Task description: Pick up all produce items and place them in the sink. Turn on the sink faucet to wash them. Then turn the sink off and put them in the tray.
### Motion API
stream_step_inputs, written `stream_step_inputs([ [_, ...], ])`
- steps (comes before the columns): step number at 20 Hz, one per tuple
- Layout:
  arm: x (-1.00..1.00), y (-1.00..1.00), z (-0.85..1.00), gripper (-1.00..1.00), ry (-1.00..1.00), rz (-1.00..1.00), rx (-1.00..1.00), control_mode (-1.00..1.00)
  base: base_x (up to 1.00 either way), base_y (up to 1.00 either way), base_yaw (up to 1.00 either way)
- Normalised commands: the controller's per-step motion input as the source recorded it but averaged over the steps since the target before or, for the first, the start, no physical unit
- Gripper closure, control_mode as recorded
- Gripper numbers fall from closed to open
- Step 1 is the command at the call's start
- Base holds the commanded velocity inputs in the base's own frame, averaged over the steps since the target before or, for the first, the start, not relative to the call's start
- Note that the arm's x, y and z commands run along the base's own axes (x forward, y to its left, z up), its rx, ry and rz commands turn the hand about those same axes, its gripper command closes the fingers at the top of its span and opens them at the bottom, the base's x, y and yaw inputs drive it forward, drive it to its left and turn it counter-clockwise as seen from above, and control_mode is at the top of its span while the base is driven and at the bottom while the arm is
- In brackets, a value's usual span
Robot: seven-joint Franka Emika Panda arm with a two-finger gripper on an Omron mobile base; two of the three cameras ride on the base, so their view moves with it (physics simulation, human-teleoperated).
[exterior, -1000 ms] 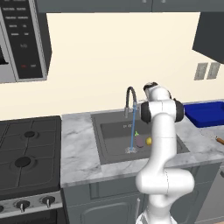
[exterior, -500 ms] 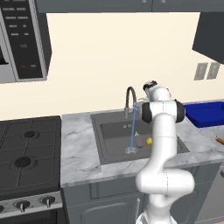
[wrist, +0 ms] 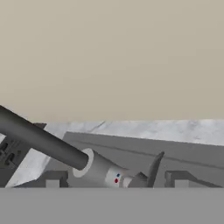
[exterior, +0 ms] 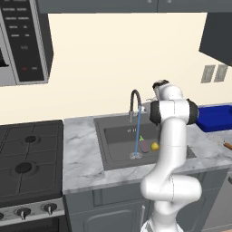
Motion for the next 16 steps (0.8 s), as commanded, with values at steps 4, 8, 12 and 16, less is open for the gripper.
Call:
stream_step_inputs([
  [4, -0.55, -0.45, 0.37, -1.0, -0.04, 0.0, 0.07, -1.0, 0.0, 0.0, 0.0],
  [8, -0.52, -0.5, 0.14, -1.0, 0.0, 0.0, 0.05, -1.0, 0.0, 0.0, 0.0],
  [12, -0.3, -0.14, -0.02, -1.0, 0.0, 0.0, 0.02, -1.0, 0.0, 0.0, 0.0],
  [16, 0.01, 0.0, -0.14, -1.0, 0.0, 0.0, 0.01, -1.0, 0.0, 0.0, 0.0],
])
